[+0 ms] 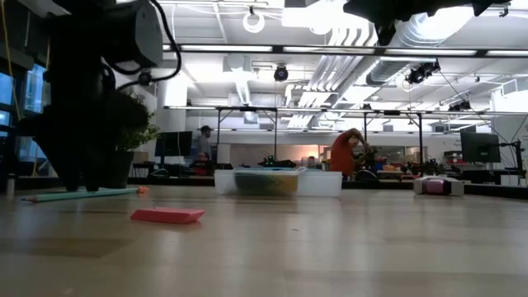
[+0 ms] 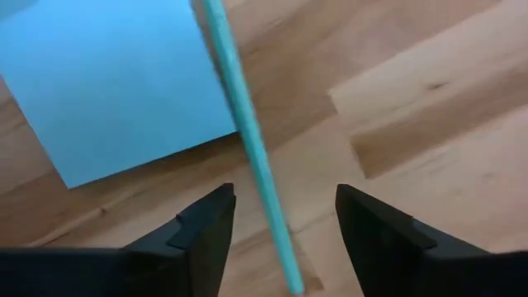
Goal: Pack school essentials
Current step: Put the blue pencil into the supply box
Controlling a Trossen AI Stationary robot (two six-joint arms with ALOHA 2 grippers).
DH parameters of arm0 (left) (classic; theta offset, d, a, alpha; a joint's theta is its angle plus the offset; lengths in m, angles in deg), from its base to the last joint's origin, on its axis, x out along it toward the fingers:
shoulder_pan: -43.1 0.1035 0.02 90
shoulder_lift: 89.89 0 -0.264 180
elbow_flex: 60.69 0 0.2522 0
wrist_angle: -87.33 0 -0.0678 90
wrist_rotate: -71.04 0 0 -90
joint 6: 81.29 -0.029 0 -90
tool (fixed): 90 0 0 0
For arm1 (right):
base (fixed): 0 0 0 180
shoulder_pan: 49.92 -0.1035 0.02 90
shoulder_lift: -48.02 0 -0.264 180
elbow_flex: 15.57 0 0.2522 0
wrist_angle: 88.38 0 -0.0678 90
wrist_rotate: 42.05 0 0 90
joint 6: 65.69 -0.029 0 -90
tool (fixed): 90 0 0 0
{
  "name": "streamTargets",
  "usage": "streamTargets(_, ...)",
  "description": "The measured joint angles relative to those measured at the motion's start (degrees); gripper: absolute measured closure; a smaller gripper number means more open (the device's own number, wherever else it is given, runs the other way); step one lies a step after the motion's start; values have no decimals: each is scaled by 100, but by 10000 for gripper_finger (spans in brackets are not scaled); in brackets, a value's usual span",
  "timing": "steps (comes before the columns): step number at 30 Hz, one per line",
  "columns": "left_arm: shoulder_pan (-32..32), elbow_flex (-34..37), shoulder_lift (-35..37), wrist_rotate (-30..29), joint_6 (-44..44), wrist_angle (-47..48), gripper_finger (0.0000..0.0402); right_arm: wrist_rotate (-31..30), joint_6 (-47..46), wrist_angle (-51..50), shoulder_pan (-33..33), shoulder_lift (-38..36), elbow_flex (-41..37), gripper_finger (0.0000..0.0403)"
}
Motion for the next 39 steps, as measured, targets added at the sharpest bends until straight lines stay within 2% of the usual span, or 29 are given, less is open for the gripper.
streamTargets(7,126,-13,-309,101,-1,-40,244,-54,0,-33,0,0,0,403)
streamTargets(25,335,-13,-308,377,-398,-47,392,-67,0,-42,0,0,0,403)
streamTargets(32,326,17,-140,544,-848,14,395,-67,-3,-42,0,0,0,403)
streamTargets(39,227,11,902,766,-1477,-253,399,-67,-20,-46,0,2,0,403)
